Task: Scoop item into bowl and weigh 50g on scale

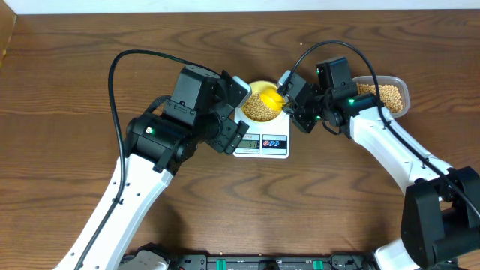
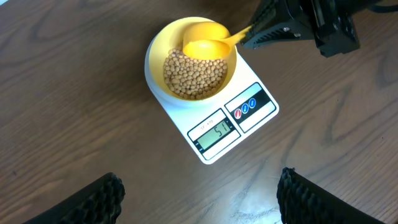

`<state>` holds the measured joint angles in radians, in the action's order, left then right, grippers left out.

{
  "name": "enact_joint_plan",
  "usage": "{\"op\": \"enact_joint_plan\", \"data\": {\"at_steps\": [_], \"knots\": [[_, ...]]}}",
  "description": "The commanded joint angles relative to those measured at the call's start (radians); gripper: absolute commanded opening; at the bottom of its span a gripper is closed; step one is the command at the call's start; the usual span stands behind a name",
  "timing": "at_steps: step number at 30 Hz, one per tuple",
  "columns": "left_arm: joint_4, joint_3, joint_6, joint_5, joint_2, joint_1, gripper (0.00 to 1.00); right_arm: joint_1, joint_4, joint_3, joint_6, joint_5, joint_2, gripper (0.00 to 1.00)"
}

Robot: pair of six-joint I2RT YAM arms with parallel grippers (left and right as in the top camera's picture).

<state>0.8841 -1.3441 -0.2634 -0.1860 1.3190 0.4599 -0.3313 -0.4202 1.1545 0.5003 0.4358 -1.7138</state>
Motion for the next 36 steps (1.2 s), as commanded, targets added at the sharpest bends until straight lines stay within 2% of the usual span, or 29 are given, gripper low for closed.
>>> {"op": "enact_joint_plan", "data": {"at_steps": [1,36], "knots": [[0.002,-0.008,-0.009,-0.012,0.001,-0.004,0.81,-0.004,-0.008,0.011,0.01,0.0,0.01,0.01],[0.002,-0.008,-0.009,-0.012,0.001,-0.004,0.81,-0.03,-0.014,0.011,0.01,0.05,0.01,0.01]]}}
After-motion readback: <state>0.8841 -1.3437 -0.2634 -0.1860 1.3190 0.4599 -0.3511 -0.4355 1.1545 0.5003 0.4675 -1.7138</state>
